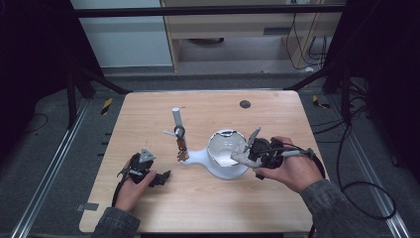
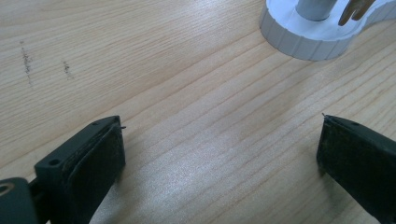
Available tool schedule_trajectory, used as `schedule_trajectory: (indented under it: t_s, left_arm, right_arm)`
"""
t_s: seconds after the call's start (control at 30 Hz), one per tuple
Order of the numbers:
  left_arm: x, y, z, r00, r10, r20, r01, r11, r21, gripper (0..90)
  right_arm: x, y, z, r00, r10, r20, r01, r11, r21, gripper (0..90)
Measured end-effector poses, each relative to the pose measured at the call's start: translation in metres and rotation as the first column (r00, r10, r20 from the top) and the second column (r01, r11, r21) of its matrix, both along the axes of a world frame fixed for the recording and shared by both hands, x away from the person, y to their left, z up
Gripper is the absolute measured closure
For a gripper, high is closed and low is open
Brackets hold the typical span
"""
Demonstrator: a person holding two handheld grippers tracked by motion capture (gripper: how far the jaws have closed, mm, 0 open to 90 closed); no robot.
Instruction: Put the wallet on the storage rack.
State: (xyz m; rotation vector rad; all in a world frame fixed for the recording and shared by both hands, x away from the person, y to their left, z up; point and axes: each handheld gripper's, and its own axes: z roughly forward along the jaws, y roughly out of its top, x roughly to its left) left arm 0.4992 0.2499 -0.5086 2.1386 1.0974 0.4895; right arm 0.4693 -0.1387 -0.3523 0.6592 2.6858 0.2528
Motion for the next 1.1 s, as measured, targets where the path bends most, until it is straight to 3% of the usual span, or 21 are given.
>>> schedule_trajectory:
  t_s: [0.47,1.1]
  left_arm:
    - [0.000,0.000,0.000,1.0000,0.000,0.001,0.000,1.0000,-0.003,0.4]
    - [0.000,0.000,0.000,1.0000,-0.002,0.002,0.002,1.0000,-0.001,0.4]
  right_arm:
    - [0.015,0.027,-0.008,0.9988,0.044,-0.022,-0.045,0.998,-0.038,30.5]
    - [0.032,0.049,-0.018,0.9975,0.046,-0.054,-0.051,0.995,-0.087,30.6]
